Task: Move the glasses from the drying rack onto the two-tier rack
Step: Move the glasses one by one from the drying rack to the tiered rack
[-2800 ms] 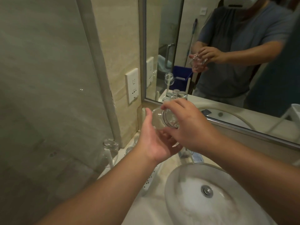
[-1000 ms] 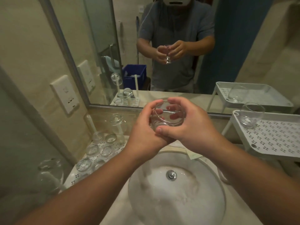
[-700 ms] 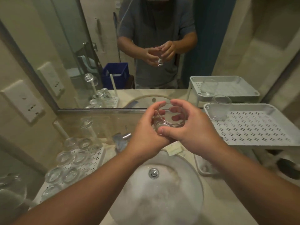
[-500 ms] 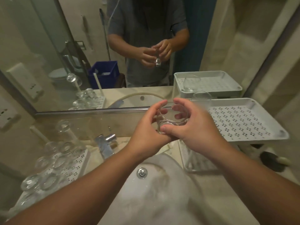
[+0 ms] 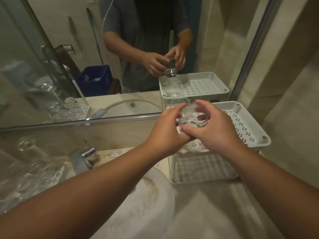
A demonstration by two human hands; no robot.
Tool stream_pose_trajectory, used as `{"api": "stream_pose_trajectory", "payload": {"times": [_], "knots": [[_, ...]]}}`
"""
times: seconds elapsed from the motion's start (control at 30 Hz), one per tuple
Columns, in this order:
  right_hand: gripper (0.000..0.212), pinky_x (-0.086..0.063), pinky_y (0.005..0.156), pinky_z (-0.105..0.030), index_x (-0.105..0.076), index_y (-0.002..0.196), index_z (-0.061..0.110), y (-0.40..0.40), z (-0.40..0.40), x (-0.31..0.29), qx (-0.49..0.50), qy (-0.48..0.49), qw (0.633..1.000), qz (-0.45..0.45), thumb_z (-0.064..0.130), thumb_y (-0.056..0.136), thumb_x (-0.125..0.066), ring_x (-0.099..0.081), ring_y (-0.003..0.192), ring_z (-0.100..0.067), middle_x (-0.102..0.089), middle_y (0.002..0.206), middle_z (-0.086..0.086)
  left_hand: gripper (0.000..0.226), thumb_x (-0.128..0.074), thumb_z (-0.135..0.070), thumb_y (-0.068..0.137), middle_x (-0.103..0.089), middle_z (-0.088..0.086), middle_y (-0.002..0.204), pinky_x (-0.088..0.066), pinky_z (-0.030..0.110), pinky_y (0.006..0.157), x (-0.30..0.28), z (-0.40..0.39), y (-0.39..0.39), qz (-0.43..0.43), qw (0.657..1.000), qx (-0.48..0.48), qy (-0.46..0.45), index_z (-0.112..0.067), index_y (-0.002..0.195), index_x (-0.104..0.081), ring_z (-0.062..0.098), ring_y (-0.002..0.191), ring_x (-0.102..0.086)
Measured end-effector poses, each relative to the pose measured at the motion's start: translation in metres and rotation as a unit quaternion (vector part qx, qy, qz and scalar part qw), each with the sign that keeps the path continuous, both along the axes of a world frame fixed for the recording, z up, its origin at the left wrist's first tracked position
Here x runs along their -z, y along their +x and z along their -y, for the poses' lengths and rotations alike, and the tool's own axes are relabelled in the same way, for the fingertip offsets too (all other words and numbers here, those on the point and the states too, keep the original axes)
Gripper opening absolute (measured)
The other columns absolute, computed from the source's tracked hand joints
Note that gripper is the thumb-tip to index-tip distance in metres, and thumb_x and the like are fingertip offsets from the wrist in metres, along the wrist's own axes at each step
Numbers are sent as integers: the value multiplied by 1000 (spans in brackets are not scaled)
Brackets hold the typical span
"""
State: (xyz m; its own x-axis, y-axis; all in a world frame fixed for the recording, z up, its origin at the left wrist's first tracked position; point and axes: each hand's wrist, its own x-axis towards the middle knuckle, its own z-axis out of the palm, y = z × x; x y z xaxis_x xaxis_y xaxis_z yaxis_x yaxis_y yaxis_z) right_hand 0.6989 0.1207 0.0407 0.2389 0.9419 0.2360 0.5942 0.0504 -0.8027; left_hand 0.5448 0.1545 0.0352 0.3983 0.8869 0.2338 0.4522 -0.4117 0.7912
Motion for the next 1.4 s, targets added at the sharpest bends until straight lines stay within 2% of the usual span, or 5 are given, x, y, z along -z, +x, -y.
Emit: {"api": "stream_pose_trajectory", "payload": {"times": [0.17, 0.47, 0.73, 0.97, 1.4], "knots": [[93, -50, 85, -29, -44, 142, 38, 26, -14, 12, 29, -14, 999, 0, 51, 61, -88, -57, 108, -5, -60, 126, 18, 90, -85, -35, 74, -56, -4, 130, -47, 21, 84, 9, -18, 29, -56, 998, -3, 27, -29, 150, -38, 11, 105, -60], [93, -51, 93, -39, -42, 144, 33, 43, -42, 33, 60, -28, 998, 14, 48, 64, -88, -56, 111, -10, -58, 133, 10, 61, -78, -23, 79, -60, -8, 116, -46, 28, 78, 30, -33, 49, -82, 996, -21, 24, -22, 135, -53, 15, 94, -62], [92, -45, 90, -30, -43, 143, 31, 52, -63, 48, 78, -46, 996, 4, 50, 65, -87, -57, 115, -14, -57, 136, 6, 48, -61, -26, 95, -66, -2, 128, -52, 36, 95, 39, -35, 52, -78, 993, -84, -21, -17, 141, -53, 17, 105, -65], [91, -46, 92, -33, -39, 146, 30, 51, -72, 51, 73, -42, 996, 19, 50, 70, -84, -56, 116, -16, -52, 140, 3, 47, -50, -21, 95, -65, -13, 126, -48, 31, 71, 48, -26, 56, -152, 985, -80, 26, -32, 140, -47, 14, 100, -65], [79, -40, 80, -26, -44, 129, 27, 46, -67, 63, 142, 1, 990, -7, 53, 67, -84, -54, 102, -18, -48, 125, -4, 48, -50, -28, 90, -65, -12, 121, -41, 32, 64, 54, -27, 59, -179, 980, -74, 46, -37, 136, -41, 14, 93, -65]]}}
